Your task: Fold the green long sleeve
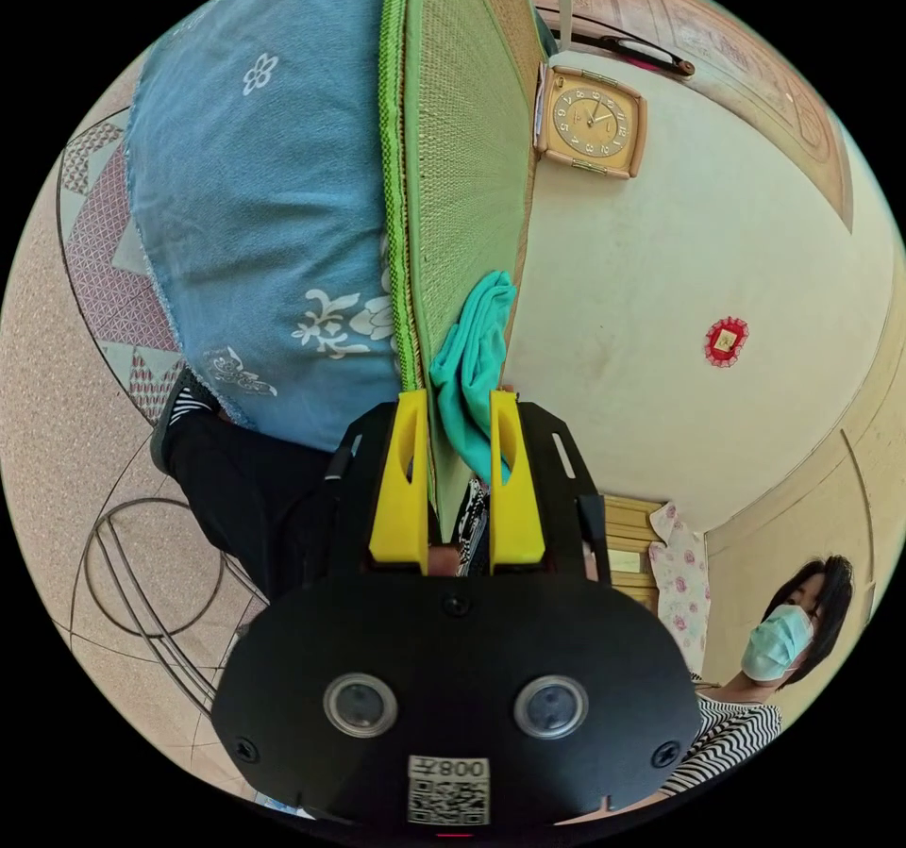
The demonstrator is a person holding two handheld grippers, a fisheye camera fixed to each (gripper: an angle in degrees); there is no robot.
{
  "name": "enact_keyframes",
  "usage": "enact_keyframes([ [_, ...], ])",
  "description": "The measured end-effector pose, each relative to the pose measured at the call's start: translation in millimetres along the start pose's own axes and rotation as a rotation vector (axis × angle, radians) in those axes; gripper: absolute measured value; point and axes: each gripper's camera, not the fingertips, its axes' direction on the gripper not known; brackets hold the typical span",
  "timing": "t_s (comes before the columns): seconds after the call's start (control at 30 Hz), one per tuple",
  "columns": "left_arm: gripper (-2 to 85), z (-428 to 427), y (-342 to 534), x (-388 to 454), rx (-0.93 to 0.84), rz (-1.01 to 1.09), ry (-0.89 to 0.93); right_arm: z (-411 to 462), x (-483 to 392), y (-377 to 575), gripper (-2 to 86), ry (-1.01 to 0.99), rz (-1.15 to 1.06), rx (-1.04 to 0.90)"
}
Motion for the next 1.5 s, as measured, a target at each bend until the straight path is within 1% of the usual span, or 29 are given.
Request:
enact_keyframes([
  [0.23, 9.4, -15, -15, -5, -0.012, 0.011, -0.003, 8, -2, -3, 2.9, 0.040, 0.000, -0.013],
  [0.53, 4.2, -25, -32, 3, -0.075, 0.046, -0.149, 15, 22, 6, 4.8, 0.136, 0.060, -0.043],
  [0.7, 3.3, -31, -39, 5, -0.084, 0.044, -0.141, 14, 42, 12, 6.6, 0.115, 0.071, -0.029],
  [1.0, 3.0, -36, -47, 10, -0.076, 0.024, -0.135, 13, 52, 12, 8.9, 0.101, 0.051, 0.006],
  [1.27, 2.8, -35, -50, 35, -0.073, 0.041, -0.153, 16, 51, 6, 5.3, 0.004, 0.064, 0.007],
  [1.43, 2.7, -28, -46, 78, -0.093, 0.135, -0.164, -11, 21, 2, 3.1, -0.012, -0.010, 0.024],
  [1.5, 2.7, -25, -44, 96, -0.098, 0.174, -0.161, -26, -3, -3, 2.4, -0.004, -0.075, 0.036],
])
